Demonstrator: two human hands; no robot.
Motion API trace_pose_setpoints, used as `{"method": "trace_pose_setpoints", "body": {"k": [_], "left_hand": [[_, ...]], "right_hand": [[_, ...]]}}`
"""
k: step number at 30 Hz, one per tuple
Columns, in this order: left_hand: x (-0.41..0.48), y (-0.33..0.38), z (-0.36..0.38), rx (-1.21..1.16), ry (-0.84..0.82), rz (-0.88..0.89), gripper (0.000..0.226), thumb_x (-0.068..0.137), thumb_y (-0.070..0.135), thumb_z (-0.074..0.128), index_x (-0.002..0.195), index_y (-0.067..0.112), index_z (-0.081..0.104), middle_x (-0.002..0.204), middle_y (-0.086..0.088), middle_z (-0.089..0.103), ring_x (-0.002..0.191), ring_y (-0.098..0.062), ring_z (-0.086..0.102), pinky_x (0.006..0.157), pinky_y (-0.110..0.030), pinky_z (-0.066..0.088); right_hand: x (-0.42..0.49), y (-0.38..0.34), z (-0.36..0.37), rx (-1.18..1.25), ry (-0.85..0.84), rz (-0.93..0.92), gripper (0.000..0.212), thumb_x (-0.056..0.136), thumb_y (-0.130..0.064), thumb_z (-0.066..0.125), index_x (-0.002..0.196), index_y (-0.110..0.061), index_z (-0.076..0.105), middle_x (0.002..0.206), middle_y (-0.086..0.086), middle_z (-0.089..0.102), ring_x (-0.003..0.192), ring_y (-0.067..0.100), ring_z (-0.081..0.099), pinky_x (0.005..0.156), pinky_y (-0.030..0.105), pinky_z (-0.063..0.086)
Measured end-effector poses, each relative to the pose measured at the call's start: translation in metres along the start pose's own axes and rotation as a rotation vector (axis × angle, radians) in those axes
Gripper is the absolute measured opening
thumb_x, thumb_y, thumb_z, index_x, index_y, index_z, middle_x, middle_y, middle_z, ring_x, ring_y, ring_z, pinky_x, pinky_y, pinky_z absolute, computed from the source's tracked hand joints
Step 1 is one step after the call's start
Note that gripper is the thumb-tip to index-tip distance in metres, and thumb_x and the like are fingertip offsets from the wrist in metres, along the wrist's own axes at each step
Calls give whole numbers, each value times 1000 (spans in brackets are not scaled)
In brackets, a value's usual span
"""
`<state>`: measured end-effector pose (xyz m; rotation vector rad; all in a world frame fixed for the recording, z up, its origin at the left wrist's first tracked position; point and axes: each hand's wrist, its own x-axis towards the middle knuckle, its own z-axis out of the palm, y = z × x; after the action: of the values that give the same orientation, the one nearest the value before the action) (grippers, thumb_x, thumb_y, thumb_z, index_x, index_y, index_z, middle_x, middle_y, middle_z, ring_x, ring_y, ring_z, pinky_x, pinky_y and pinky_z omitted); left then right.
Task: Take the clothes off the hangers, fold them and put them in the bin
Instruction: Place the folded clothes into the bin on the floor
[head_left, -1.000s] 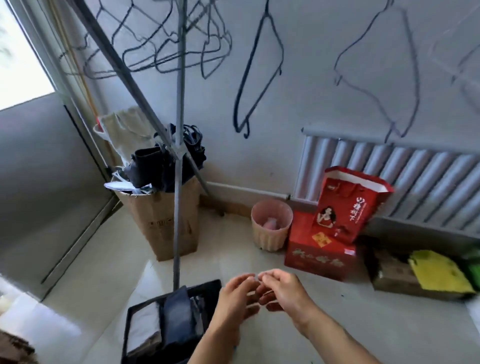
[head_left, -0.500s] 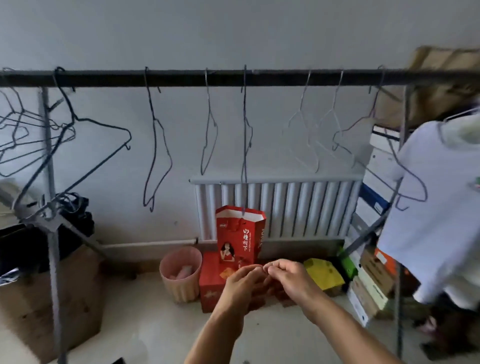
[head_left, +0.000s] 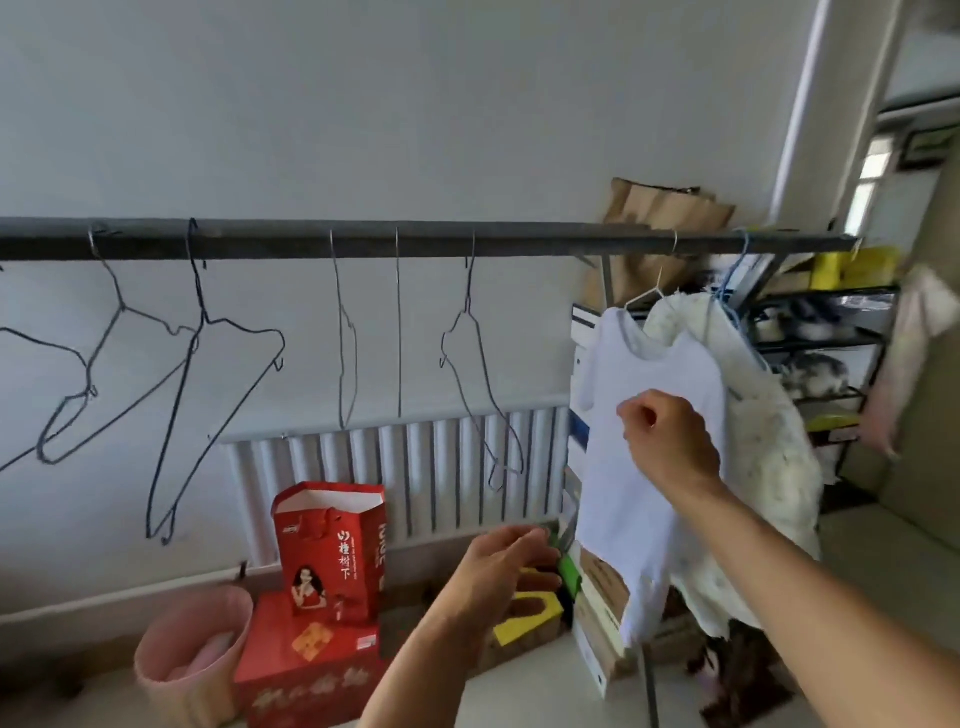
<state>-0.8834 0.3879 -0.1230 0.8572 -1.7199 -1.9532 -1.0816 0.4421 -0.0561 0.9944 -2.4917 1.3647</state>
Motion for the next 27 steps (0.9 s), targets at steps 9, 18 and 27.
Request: {"method": "trace_pose_setpoints", "body": {"k": [9, 18, 27], "left_hand": [[31, 52, 68, 158, -152, 106, 22, 100, 32, 53, 115, 21, 63, 109, -2, 72, 94, -17, 70, 89, -37, 55], [50, 88, 82, 158, -150, 212, 26, 101, 28, 52, 120, 14, 62, 107, -6, 71, 83, -14, 68, 84, -33, 55], [75, 101, 74, 195, 63, 315, 20, 100, 18, 52, 116, 15, 64, 109, -6, 68, 99, -22, 63, 89, -39, 54]], "right_hand": [[120, 18, -37, -341, 28, 166, 55, 98, -31, 46, 140, 0, 29, 142, 24, 38, 130, 42, 38, 100, 50, 35], [140, 29, -36, -267, 153, -9, 33, 103, -26, 30, 111, -2, 51, 120, 23, 59, 108, 41, 55, 79, 42, 39], [130, 60, -90, 115, 110, -415, 39, 93, -31, 60, 66, -3, 54, 60, 14, 50, 57, 21, 45, 53, 31, 33]]}}
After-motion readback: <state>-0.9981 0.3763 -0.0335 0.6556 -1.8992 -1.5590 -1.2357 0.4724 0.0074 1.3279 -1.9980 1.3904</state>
